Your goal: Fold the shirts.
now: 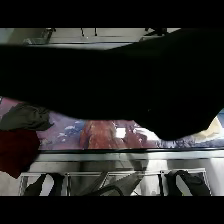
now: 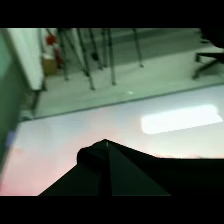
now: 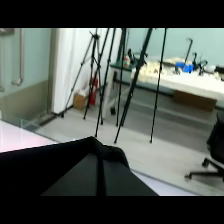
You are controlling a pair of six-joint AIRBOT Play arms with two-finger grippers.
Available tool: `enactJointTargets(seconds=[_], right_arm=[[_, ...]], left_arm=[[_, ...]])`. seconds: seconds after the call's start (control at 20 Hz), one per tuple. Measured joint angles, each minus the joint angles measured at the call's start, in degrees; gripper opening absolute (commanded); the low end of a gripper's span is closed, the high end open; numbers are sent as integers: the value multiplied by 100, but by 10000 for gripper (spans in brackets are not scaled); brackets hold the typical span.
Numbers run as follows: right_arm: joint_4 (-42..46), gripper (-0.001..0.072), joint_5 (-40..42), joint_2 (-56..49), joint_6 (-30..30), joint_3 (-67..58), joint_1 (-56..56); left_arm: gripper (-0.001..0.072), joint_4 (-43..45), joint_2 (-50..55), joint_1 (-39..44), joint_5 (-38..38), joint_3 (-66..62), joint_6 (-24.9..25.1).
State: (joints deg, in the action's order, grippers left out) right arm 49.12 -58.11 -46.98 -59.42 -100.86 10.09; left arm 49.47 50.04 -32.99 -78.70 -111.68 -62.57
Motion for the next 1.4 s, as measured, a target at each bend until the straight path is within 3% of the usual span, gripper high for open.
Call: enactJointTargets(seconds=[0.2, 0.45, 0.75, 1.0, 1.4], right_arm=[[162, 14, -221, -1261, -103, 2, -87], [186, 14, -470, -3462, -455, 9, -153], [-656, 14, -273, -5670, -529, 4, -157], [-885, 15, -264, -6223, -505, 0, 114], [-11, 15, -807, -6384, -490, 452, 326]], left_arm=[[13, -293, 1150, 669, -155, 393, 140], [13, 173, 3147, 1609, 107, 931, 181], [13, 448, 5698, 2151, 223, 306, 155], [13, 1167, 6533, 2332, 125, -376, -195], [14, 1764, 6620, 2369, 258, 389, -326]])
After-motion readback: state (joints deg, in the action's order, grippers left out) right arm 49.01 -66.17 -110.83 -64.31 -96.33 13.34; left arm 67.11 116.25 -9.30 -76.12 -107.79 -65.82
